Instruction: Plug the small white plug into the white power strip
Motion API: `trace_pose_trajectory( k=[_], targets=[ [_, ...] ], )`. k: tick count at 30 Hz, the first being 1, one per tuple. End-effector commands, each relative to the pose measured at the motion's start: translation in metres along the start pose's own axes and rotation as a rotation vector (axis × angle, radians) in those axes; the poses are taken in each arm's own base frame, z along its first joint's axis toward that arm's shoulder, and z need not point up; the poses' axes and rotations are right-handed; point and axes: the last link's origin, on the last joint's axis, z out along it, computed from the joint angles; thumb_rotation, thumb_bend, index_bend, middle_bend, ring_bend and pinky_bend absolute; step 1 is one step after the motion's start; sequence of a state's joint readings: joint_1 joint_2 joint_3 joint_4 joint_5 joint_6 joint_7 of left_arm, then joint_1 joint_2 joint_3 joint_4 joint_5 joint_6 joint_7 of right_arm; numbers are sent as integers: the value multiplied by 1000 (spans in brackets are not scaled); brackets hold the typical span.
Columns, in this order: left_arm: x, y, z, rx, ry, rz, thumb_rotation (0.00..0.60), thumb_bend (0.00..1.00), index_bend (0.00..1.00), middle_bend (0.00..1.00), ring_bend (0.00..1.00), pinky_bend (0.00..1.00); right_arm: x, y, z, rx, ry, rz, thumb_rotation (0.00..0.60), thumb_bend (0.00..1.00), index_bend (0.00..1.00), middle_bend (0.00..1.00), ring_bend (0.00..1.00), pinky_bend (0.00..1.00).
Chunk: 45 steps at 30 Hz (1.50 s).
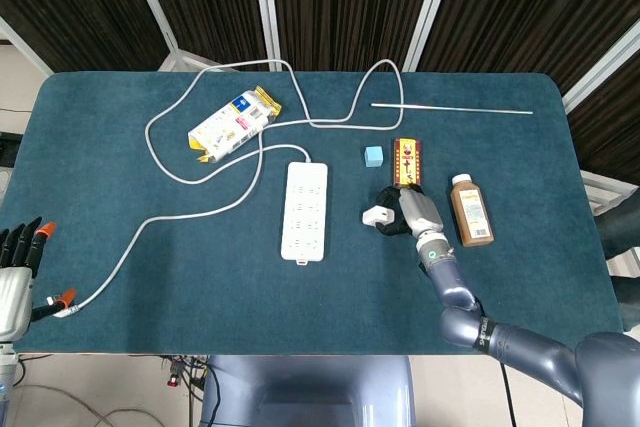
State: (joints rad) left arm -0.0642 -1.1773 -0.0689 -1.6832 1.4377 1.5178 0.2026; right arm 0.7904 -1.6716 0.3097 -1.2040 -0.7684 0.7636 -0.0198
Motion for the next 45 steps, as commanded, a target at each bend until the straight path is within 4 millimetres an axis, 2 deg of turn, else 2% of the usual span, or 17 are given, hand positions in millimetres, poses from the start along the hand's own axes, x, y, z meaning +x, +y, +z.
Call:
trace_pose_trajectory(
  k=[1, 7, 14, 21, 31, 37, 45],
  targets=[
    [0, 0, 0, 1, -1, 1, 600, 126, 112, 0, 0, 0, 0, 0, 0, 1, -3, 4, 600, 400, 400, 441, 254, 0],
    [-1, 1, 0, 1, -4, 4, 600, 126, 113, 0, 0, 0, -2, -1, -1, 7, -13, -4, 600, 442, 407, 441, 254, 0],
    [-3, 2, 0, -7, -16, 2, 600, 126, 114, 0, 0, 0, -4, -3, -1, 13, -20, -13, 600, 444, 416, 442, 254, 0],
    [-3, 2, 0, -9, -24, 3, 600, 126, 114, 0, 0, 0, -6, -6, -1, 22, -14, -4, 600, 480, 538, 508, 308, 0],
    [-3, 2, 0, -6, -33, -5, 600, 126, 116, 0, 0, 0, -5, -13, -4, 81, 6, -36, 600, 536, 598, 540, 331, 0],
    [-2, 1, 0, -5, -35, -7, 600, 126, 116, 0, 0, 0, 6, -28, -13, 159, 28, -117, 600, 553, 633, 542, 333, 0],
    [4, -4, -1, 18, 0, -18, 600, 126, 116, 0, 0, 0, 23, -61, -27, 244, 17, -298, 600, 553, 633, 542, 336, 0]
  ],
)
